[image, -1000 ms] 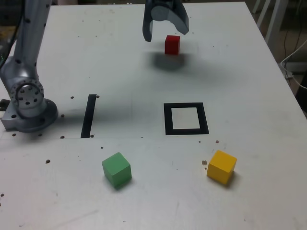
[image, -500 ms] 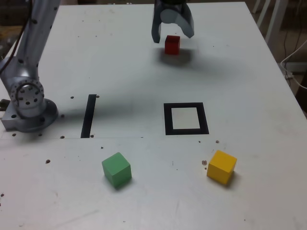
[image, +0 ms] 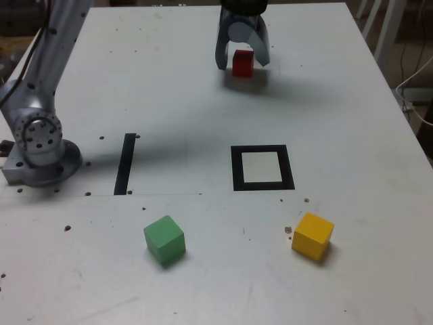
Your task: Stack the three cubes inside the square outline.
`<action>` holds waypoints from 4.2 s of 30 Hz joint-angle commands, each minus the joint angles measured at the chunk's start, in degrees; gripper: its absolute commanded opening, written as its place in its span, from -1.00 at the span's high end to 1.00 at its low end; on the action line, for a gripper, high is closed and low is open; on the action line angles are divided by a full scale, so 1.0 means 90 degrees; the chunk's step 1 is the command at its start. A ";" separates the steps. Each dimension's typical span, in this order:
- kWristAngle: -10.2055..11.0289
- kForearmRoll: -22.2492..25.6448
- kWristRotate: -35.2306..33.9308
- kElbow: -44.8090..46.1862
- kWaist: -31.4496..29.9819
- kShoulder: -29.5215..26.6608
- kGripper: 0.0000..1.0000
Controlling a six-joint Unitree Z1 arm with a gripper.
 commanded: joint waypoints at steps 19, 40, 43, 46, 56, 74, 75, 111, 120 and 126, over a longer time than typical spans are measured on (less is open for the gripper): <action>-0.0299 -0.0010 0.0266 -0.0050 0.0043 0.0197 0.08; -0.0520 0.0046 0.0225 0.0301 -0.0351 -0.0639 0.26; -0.0608 0.0103 0.0075 0.0560 -0.0597 -0.1007 0.26; -0.0664 0.0117 -0.0197 0.0932 -0.0919 -0.1452 0.26; -0.0812 0.0215 -0.1349 0.1649 -0.2043 -0.2194 0.25; -0.0636 0.0153 -0.4048 0.1990 -0.4198 -0.2282 0.26; -0.0643 0.0122 -0.4171 0.2014 -0.4301 -0.2259 0.26; -0.0742 -0.0727 -0.5066 0.1929 -0.4621 -0.1040 0.27; -0.0754 -0.0736 -0.5067 0.1950 -0.4609 -0.0972 0.15; -0.0753 -0.0728 -0.5067 0.2020 -0.4606 -0.1000 0.06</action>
